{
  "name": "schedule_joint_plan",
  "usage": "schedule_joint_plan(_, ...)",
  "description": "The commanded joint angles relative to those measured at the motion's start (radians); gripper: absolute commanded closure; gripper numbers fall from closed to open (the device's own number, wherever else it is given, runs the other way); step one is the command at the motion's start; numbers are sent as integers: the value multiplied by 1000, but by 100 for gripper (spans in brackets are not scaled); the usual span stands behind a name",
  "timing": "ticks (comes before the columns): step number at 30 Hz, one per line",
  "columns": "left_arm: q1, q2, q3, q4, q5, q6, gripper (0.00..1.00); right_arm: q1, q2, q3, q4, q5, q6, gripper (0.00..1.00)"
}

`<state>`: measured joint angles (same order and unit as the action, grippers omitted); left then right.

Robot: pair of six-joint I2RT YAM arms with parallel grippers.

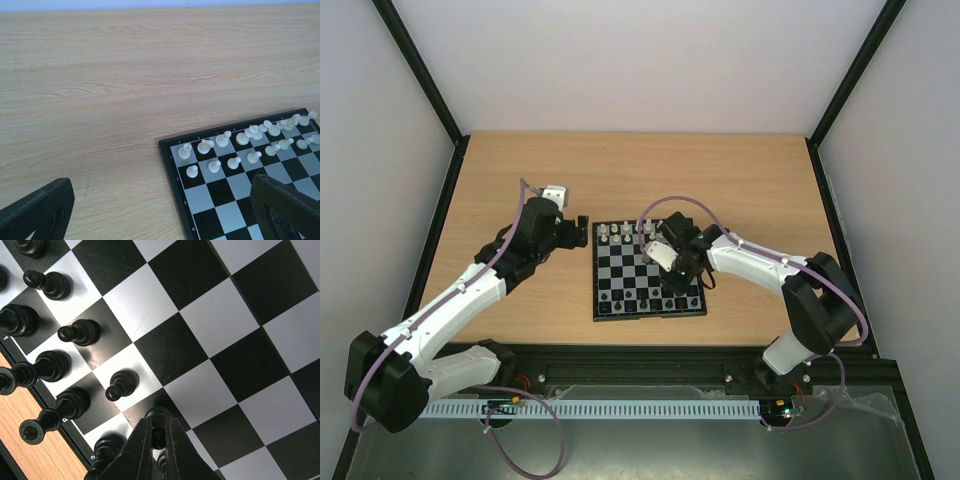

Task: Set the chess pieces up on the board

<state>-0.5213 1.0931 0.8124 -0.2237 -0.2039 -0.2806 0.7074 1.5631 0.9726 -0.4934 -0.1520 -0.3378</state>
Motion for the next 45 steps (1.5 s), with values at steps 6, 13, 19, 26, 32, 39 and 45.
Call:
schedule_joint_plan(6,4,-9,-16,6,-30,5,1,10,33,-4,-46,-22,-26,95)
schedule_joint_plan(13,4,-1,-16,6,-31,4,1,11,43,-8,-49,-20,-24,95)
schedule_joint_plan(19,4,4,-17,6,-32,6,1,12,45,-8,-56,-27,-29,94)
schedule_joint_plan(26,4,5,-18,4,-37,6,1,13,42,-3,-64,-25,-22,86)
schedule_joint_plan(32,4,5,-18,4,-38,6,1,11,-1,40,-93,-33,2,73)
schedule_joint_plan(39,4,4,-19,6,-34,8,1,-8,-77,78,-107,-63,22,66)
schedule_joint_plan(45,3,-4,-31,28,62,54,1,-148,-187,63,-53,-148,72,60)
